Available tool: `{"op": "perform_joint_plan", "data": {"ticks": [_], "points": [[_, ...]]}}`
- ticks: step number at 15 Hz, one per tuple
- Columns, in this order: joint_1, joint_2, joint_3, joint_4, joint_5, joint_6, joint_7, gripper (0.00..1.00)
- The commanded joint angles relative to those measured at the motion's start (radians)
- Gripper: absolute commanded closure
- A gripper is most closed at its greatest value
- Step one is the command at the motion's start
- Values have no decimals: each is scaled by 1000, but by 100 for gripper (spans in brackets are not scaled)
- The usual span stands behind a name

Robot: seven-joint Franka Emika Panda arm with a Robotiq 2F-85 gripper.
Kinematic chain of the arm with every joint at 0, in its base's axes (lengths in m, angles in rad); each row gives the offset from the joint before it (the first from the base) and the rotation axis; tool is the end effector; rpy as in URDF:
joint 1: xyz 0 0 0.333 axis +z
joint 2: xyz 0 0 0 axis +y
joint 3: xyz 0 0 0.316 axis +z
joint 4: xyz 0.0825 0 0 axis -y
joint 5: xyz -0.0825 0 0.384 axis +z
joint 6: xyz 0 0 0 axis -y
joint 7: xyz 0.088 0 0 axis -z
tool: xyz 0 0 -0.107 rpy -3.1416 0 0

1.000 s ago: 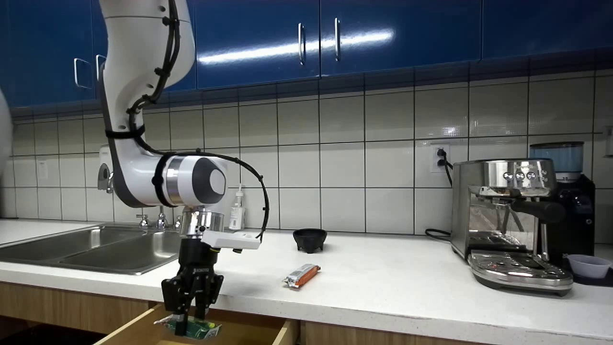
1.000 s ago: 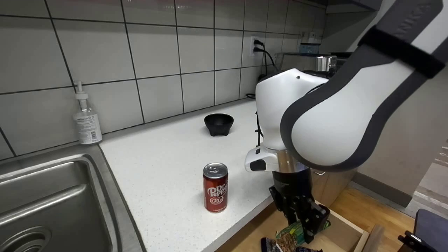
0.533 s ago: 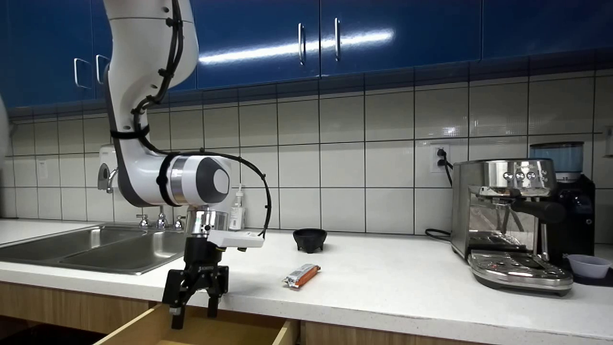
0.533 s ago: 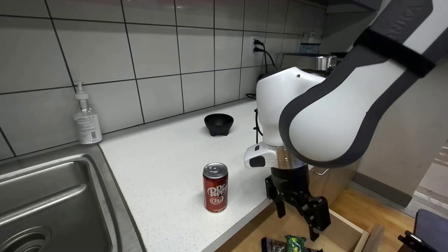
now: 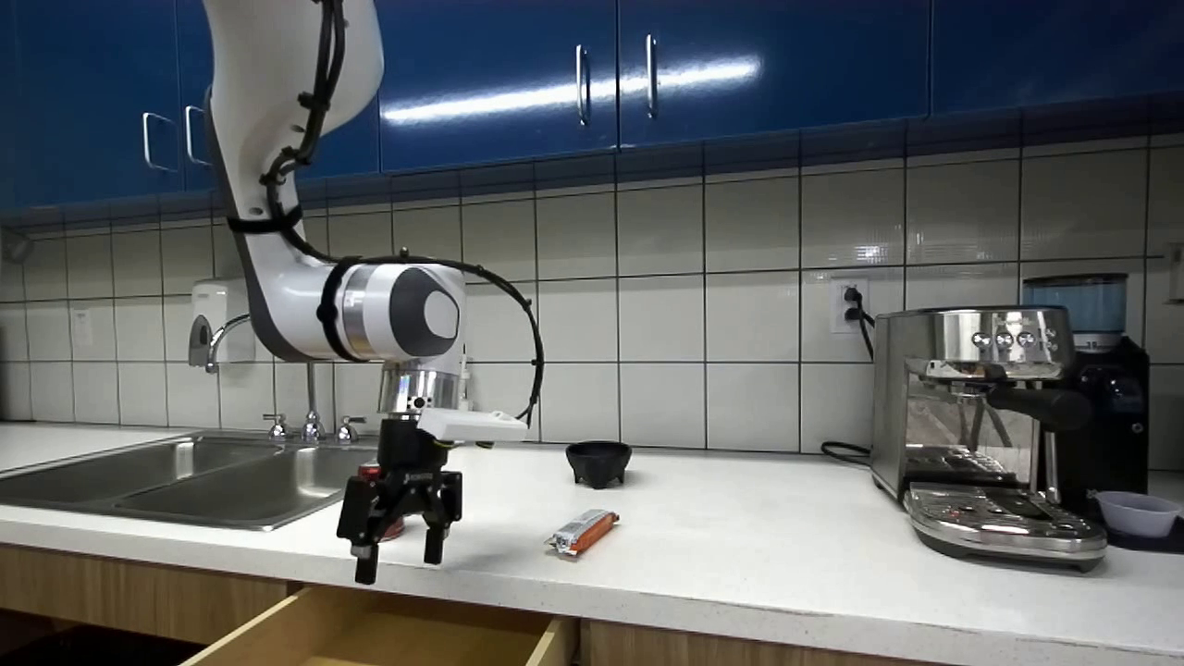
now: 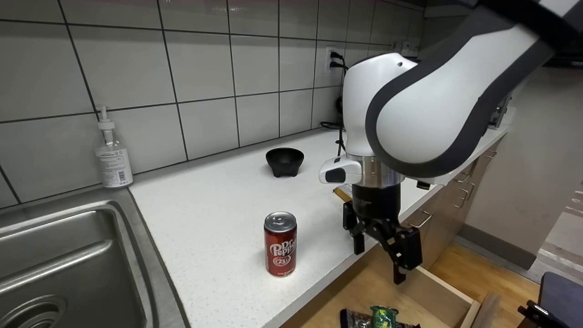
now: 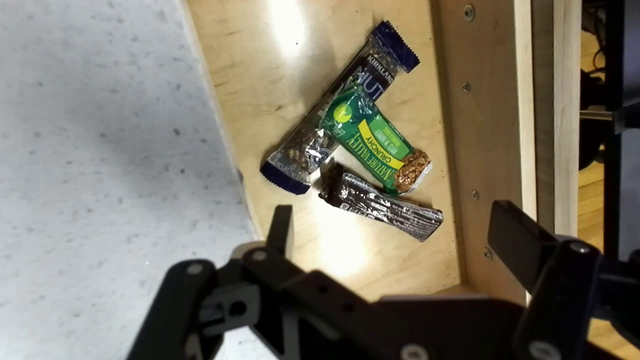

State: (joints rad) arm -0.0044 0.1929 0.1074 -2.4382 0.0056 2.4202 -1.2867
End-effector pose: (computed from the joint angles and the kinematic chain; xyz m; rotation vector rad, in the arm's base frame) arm 0.4623 0.0494 0.2101 -2.3049 -1.9126 0.2417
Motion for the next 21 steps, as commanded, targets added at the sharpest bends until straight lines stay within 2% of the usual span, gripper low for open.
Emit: {"op": "perform_joint_plan", "data": {"ticks": [1,5,11,17,21], "points": [[-13,-83,-4,6,57,-68,13,0],[-1,-123,-27,43,70,-141,97,0],[5,-109,-50,127,108,-156,357,0],[20,-66,-54,197,14,-128,705,0],[28,-17,-61,236,-113,-124,936,0]]}}
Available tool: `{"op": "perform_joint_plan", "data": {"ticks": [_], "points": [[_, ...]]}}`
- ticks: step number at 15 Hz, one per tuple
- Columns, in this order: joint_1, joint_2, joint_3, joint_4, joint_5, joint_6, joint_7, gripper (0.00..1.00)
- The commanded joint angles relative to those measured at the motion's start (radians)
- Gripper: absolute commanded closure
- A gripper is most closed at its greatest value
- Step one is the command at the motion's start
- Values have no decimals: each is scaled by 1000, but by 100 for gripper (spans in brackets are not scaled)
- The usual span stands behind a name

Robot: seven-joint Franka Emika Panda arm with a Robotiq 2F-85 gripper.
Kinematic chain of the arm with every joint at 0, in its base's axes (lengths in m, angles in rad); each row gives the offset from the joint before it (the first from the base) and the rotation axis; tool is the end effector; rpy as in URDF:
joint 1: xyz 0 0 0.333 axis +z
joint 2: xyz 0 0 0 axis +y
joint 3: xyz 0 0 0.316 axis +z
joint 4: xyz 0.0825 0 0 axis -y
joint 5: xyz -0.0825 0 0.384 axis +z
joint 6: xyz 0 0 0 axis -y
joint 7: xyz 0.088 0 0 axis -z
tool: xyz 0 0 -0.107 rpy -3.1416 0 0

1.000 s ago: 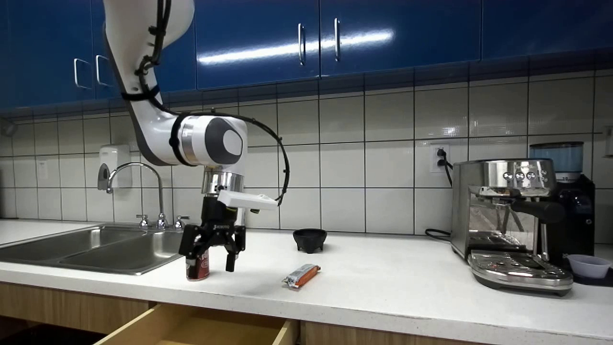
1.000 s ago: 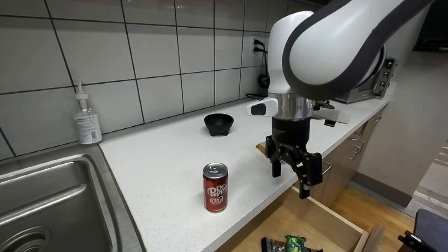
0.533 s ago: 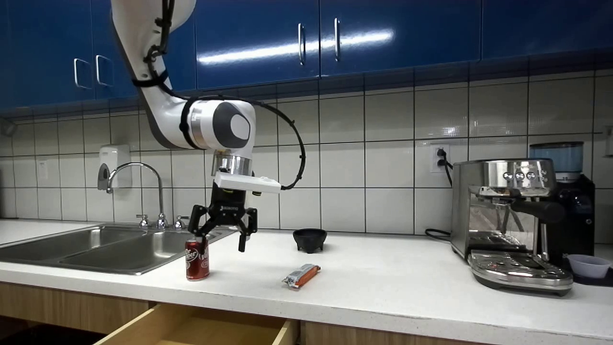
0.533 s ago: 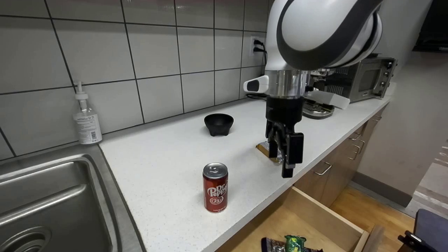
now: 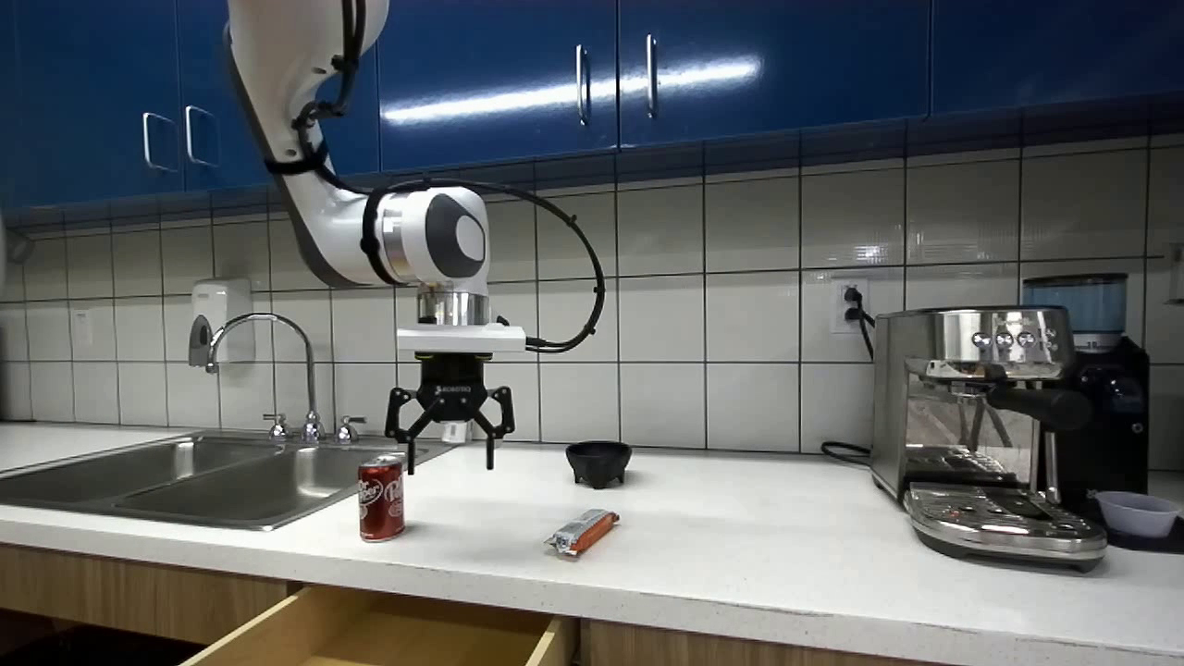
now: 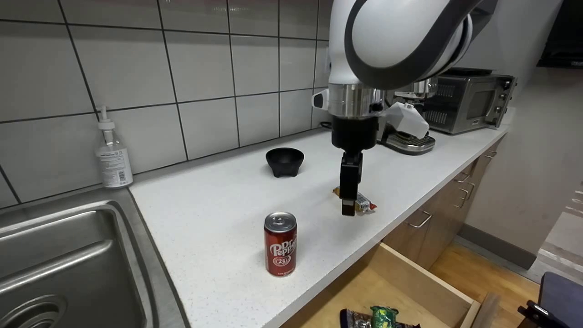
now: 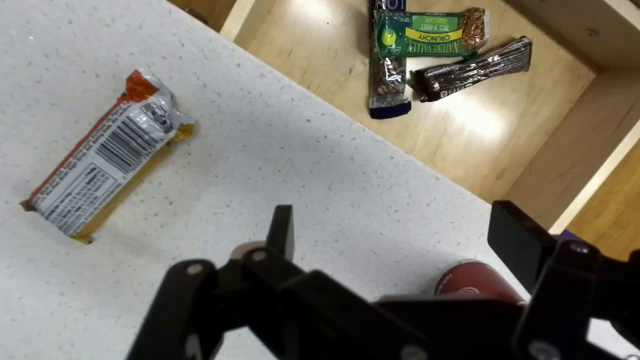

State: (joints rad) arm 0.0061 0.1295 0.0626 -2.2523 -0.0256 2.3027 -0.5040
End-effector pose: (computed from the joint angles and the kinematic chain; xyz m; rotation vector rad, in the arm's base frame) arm 0.5250 0.0356 0.3006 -2.9967 -0.9112 0.1240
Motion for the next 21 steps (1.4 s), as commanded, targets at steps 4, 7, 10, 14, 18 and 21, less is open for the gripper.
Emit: {"op": "perform_joint_plan", "data": {"ticks": [4,7,10,14,18,21], "points": [[16,108,-29,90,-137,2,282,0],[7,149,-39,107,-124,41,313,0],[-9,180,-51,116,-96,83,317,0],[-43,198,-46,125,-40,130,259,0],[-72,191,-37,121,0,183,211,0],[-92,196,-35,126,30,210,150,0]]}}
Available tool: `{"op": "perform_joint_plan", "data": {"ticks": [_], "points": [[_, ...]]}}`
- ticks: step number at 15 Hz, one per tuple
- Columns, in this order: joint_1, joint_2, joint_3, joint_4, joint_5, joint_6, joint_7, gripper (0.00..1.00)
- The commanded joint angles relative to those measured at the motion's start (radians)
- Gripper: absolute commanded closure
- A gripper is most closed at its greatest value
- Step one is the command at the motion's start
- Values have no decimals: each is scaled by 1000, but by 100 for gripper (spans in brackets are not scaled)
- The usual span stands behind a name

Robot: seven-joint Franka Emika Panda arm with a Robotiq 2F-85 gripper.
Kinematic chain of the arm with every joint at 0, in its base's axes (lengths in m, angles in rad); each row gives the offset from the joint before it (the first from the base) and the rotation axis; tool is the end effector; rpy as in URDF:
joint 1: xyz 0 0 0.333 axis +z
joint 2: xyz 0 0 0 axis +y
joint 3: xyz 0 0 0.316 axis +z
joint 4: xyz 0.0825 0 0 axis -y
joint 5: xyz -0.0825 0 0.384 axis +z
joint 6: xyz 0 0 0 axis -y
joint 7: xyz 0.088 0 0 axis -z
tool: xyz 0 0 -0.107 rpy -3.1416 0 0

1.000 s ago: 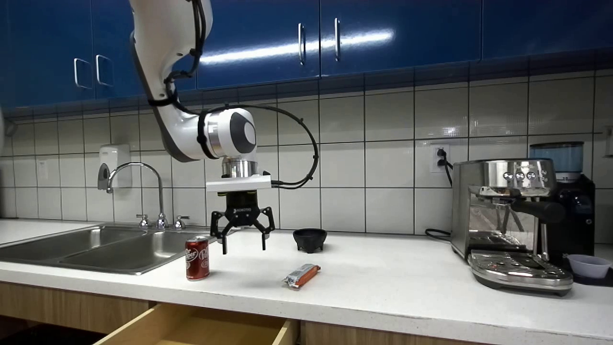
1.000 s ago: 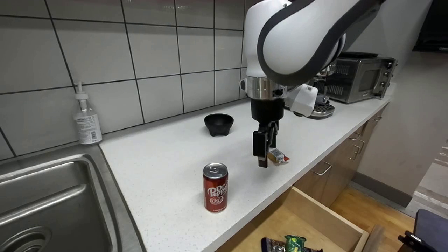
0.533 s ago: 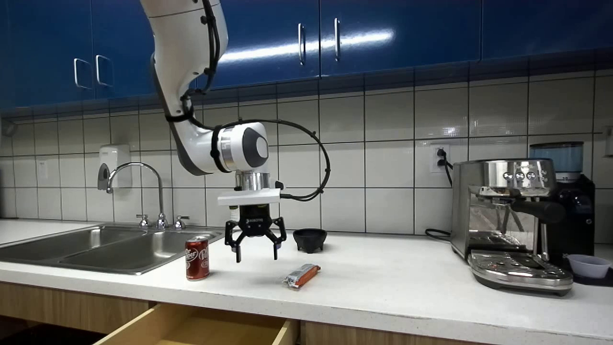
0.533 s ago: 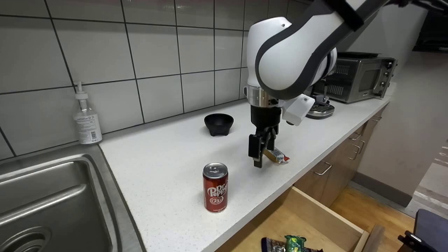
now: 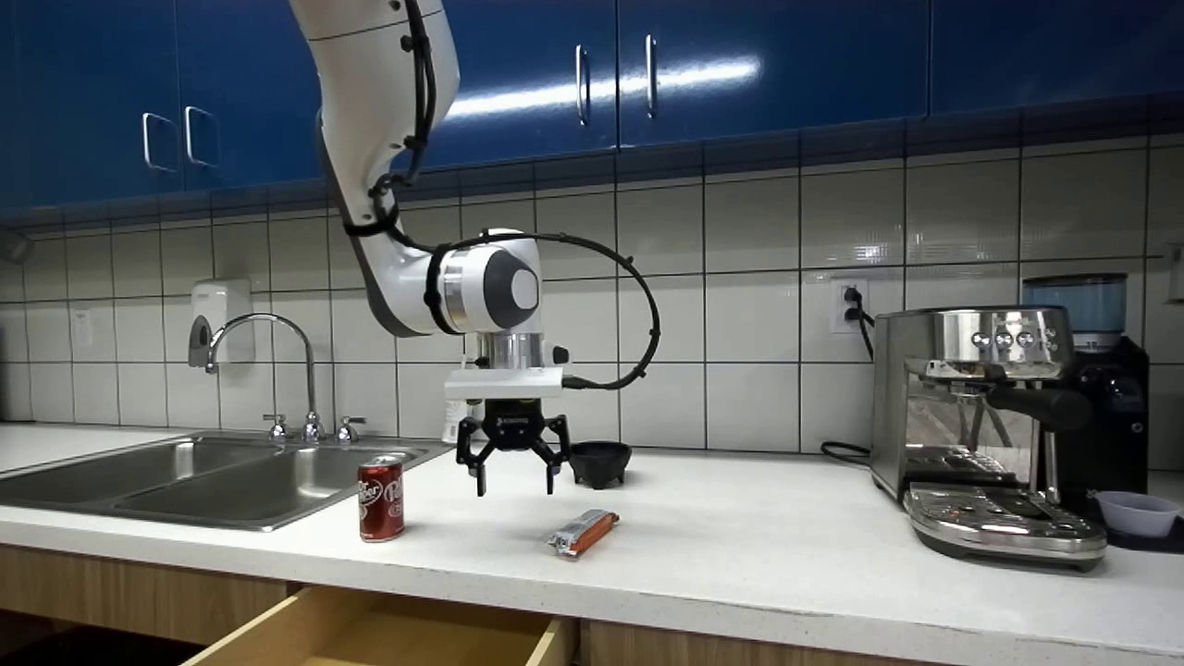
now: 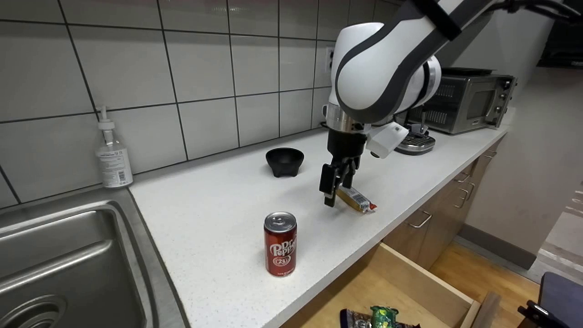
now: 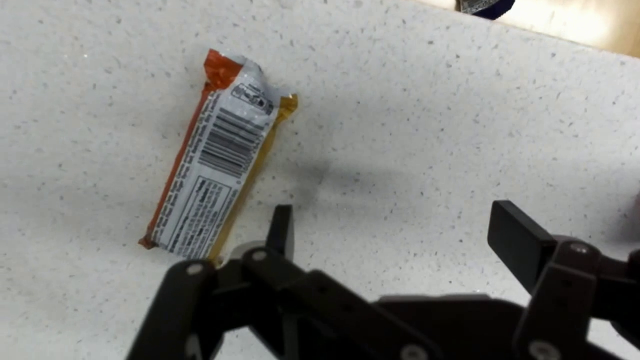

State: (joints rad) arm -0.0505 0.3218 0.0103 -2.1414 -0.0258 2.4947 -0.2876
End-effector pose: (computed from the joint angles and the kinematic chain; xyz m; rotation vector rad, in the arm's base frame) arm 0.5743 -0.0230 0.2553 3.0958 0.4160 0.0454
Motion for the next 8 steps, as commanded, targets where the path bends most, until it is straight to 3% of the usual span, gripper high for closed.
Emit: {"op": "perform_joint_plan", "data": {"ticks": [1,8], "points": [[-41,7,15,16,31,25,-81,0],[-102,36,17,8,53,97,-160,0]]}}
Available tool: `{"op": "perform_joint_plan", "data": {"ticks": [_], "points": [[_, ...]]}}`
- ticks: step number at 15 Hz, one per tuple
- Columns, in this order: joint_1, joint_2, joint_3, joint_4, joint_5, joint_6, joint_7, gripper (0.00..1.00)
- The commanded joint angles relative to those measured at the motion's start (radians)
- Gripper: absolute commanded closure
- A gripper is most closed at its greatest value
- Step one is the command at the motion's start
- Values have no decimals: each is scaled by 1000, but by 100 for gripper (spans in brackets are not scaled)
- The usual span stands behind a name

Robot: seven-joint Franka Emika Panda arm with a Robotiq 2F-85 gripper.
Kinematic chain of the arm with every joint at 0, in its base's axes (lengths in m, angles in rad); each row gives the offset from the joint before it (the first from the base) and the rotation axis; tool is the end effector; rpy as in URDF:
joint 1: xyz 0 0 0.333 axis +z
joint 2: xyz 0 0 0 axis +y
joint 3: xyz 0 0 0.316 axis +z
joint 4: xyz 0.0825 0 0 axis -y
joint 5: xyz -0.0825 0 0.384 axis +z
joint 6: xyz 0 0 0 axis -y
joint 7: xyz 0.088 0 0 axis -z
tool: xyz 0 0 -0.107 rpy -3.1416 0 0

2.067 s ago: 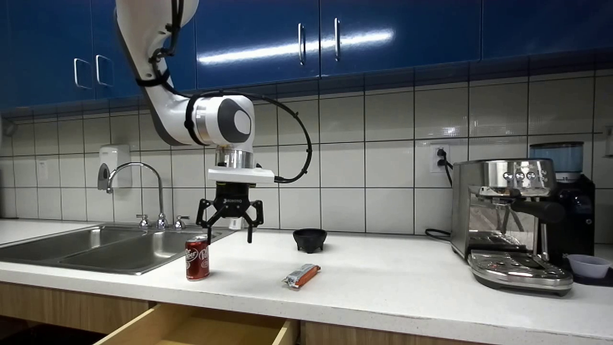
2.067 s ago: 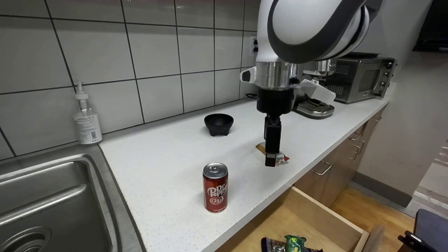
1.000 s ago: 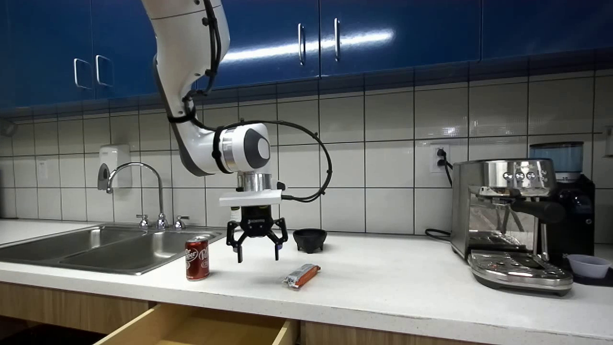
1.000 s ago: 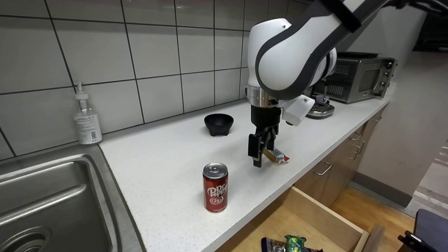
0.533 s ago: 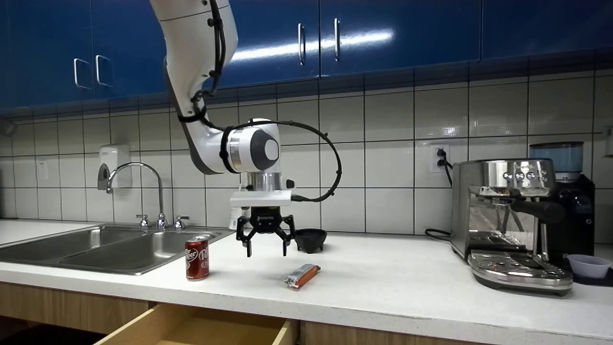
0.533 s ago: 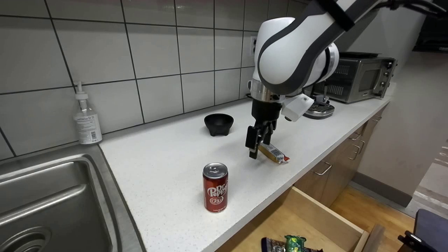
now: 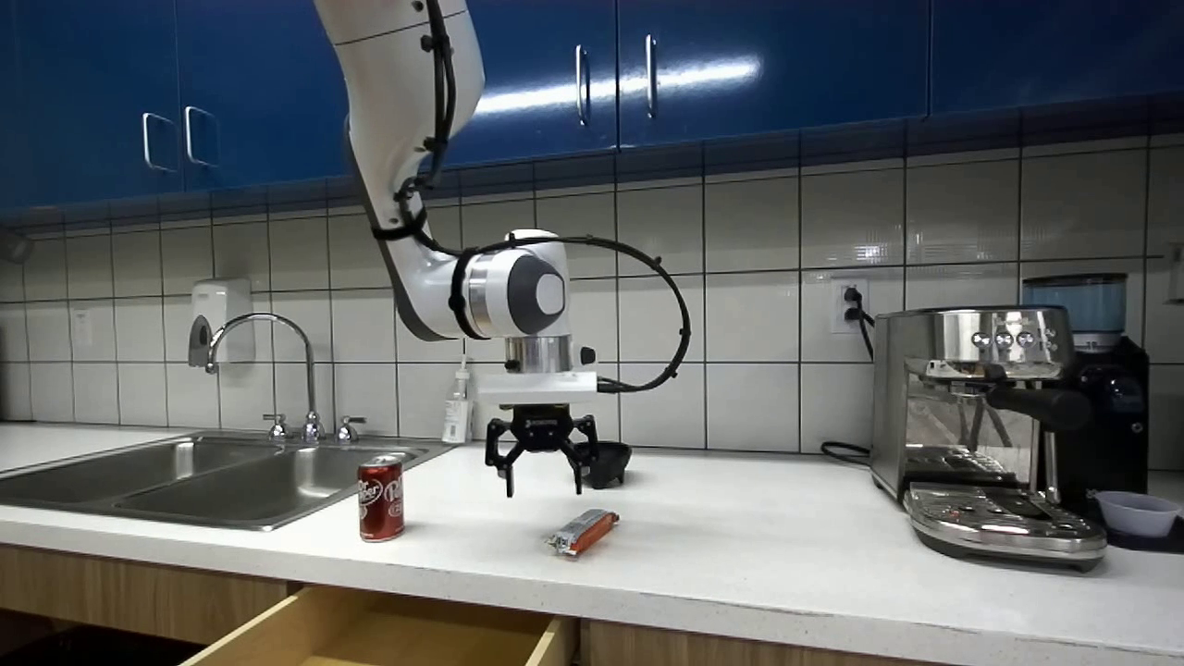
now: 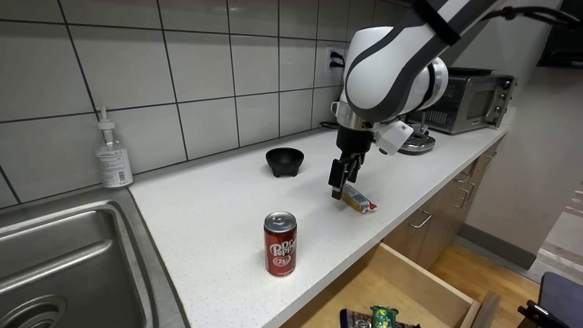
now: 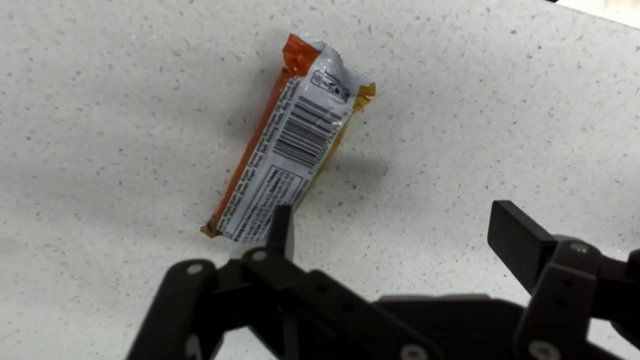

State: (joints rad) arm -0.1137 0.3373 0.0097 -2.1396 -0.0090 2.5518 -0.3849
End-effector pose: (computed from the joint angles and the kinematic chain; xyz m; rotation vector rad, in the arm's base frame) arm 0.5769 -0.0601 0.2524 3.0872 0.4469 0.1126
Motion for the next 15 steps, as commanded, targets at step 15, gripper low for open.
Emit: {"op": "perform_joint_plan", "data": {"ticks": [15], "points": [[-41,67,-26,-24,32,197,94,0]]}}
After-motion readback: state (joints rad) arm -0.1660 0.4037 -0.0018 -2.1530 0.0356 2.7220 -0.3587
